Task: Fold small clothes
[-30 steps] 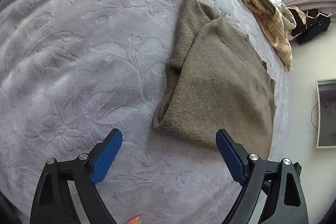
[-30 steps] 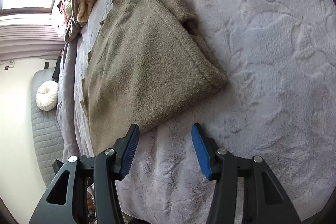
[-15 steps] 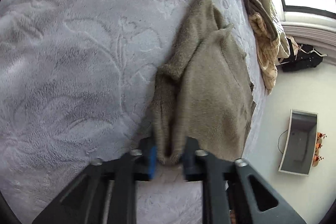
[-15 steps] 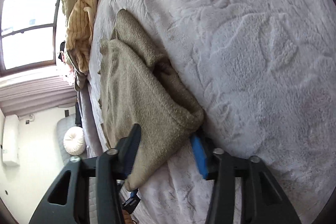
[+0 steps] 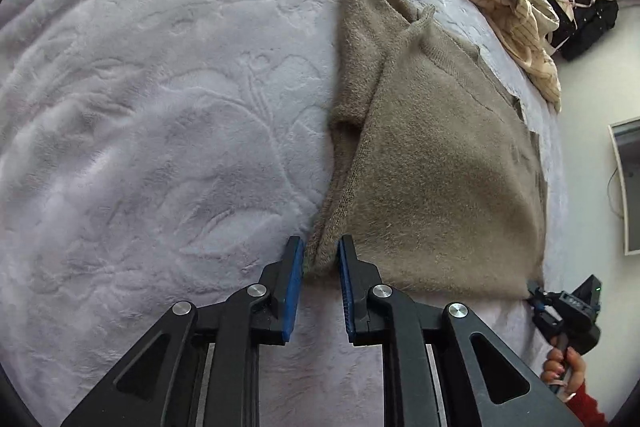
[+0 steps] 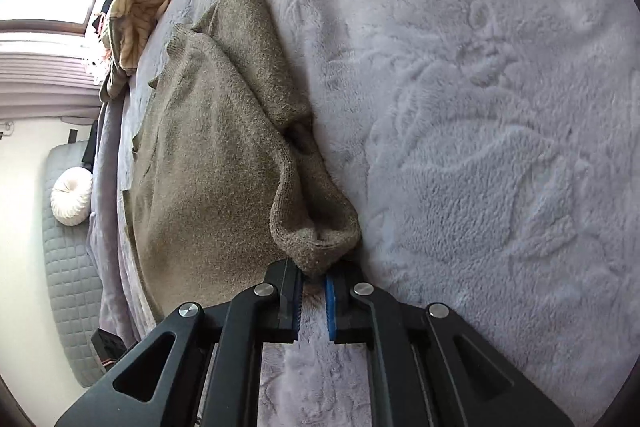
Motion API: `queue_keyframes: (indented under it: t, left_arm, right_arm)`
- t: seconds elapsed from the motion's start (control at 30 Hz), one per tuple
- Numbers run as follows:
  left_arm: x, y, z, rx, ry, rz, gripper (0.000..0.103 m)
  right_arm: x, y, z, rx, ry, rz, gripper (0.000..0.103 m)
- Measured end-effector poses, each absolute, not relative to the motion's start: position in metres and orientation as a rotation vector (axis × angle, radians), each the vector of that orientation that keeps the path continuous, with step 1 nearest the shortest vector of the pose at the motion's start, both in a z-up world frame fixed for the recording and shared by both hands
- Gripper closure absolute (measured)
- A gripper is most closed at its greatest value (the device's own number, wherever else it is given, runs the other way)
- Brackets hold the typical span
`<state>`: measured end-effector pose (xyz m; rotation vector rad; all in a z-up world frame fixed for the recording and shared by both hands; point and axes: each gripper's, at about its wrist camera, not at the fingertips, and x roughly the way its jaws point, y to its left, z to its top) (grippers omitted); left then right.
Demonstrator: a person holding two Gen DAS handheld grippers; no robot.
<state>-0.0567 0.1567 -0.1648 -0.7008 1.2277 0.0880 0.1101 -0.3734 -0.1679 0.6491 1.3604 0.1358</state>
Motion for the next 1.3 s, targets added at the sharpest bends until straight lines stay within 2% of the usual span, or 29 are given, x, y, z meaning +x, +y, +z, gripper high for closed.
queue_keyframes:
  t: [0.07, 0.17, 0.2, 0.23, 0.27, 0.4, 0.43, 0.47, 0.5, 0.53, 0.7, 0.73, 0.77, 1.0, 1.1, 1.3]
  left_arm:
    - [-0.061, 0.158, -0.159, -0.654, 1.234, 0.096, 0.084]
    - [-0.064, 0.163, -0.153, -0.556, 1.257, 0.180, 0.084]
    - [-0.066, 0.164, -0.153, -0.544, 1.256, 0.196, 0.084]
    - [-0.067, 0.167, -0.153, -0.544, 1.253, 0.205, 0.084]
    - [-0.069, 0.170, -0.154, -0.549, 1.252, 0.215, 0.084]
    - [-0.070, 0.175, -0.155, -0.539, 1.262, 0.248, 0.084]
    - [-0.071, 0.176, -0.154, -0.535, 1.256, 0.258, 0.081]
    - [-0.073, 0.177, -0.153, -0.533, 1.248, 0.265, 0.050]
    - [-0.077, 0.179, -0.150, -0.524, 1.236, 0.279, 0.004]
    - [-0.080, 0.180, -0.145, -0.504, 1.210, 0.310, 0.001]
    - [-0.084, 0.189, -0.139, -0.478, 1.189, 0.341, 0.001]
    - [-0.085, 0.193, -0.139, -0.489, 1.194, 0.345, 0.001]
    - [-0.085, 0.196, -0.139, -0.504, 1.198, 0.351, 0.001]
    - [-0.075, 0.200, -0.150, -0.532, 1.231, 0.342, 0.001]
    - [-0.074, 0.202, -0.149, -0.558, 1.209, 0.340, 0.001]
    - [-0.069, 0.206, -0.140, -0.558, 1.170, 0.349, 0.001]
  right_arm:
    - [0.105, -0.357, -0.152, 0.563, 1.382, 0.161, 0.079]
    - [0.095, -0.313, -0.143, 0.597, 1.440, 0.341, 0.078]
    - [0.092, -0.293, -0.145, 0.623, 1.464, 0.407, 0.073]
    - [0.090, -0.268, -0.148, 0.645, 1.491, 0.467, 0.060]
    - [0.090, -0.240, -0.156, 0.672, 1.522, 0.533, 0.051]
    - [0.092, -0.146, -0.200, 0.802, 1.609, 0.677, 0.051]
    - [0.094, -0.125, -0.211, 0.834, 1.617, 0.696, 0.051]
    - [0.096, -0.109, -0.220, 0.851, 1.619, 0.700, 0.051]
    - [0.100, -0.095, -0.229, 0.872, 1.623, 0.689, 0.051]
    - [0.102, -0.085, -0.237, 0.907, 1.627, 0.672, 0.051]
    - [0.107, -0.060, -0.252, 0.959, 1.649, 0.661, 0.052]
    - [0.107, -0.056, -0.250, 0.929, 1.655, 0.663, 0.067]
    - [0.108, -0.051, -0.248, 0.891, 1.663, 0.668, 0.096]
    - [0.098, -0.031, -0.245, 0.548, 1.674, 0.643, 0.096]
    - [0.092, -0.015, -0.224, 0.368, 1.720, 0.711, 0.093]
    - [0.122, -0.016, -0.156, 0.166, 1.470, 0.732, 0.093]
